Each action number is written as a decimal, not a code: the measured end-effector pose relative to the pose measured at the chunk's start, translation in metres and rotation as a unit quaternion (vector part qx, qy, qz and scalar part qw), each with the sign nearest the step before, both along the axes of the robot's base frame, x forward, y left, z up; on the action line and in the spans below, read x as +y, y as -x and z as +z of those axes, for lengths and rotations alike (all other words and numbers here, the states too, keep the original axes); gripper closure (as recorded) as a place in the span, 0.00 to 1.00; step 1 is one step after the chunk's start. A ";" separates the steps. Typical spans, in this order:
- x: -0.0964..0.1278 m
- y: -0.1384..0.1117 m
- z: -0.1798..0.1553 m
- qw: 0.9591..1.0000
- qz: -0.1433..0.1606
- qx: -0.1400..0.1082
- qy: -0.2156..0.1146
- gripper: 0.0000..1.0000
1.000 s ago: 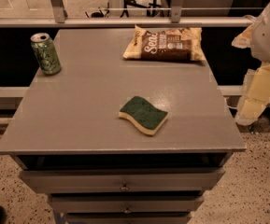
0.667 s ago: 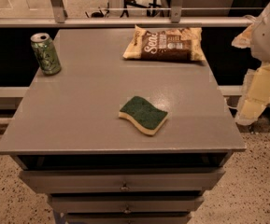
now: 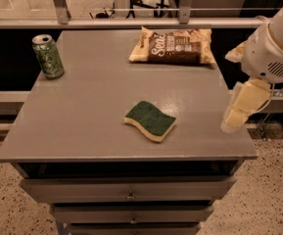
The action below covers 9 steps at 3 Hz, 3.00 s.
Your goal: Move sponge near green can
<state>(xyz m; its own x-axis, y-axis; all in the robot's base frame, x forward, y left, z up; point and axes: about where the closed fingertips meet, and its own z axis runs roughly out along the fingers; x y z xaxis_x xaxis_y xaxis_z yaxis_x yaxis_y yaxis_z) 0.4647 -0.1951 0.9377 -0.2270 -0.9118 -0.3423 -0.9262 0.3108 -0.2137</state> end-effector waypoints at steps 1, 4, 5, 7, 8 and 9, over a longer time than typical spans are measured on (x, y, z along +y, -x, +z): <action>0.029 -0.016 -0.028 0.998 -0.011 0.024 -0.057 0.00; 0.106 -0.023 -0.086 0.991 -0.006 0.058 -0.121 0.00; 0.123 -0.027 -0.102 0.990 0.001 0.060 -0.126 0.14; 0.144 -0.048 -0.102 0.990 0.011 0.046 -0.132 0.60; 0.155 -0.083 -0.074 0.990 0.024 0.003 -0.136 0.91; 0.151 -0.115 -0.034 0.991 0.024 -0.046 -0.127 1.00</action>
Offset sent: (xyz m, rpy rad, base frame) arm 0.0249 0.0771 -0.0657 0.2453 0.1341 -0.0473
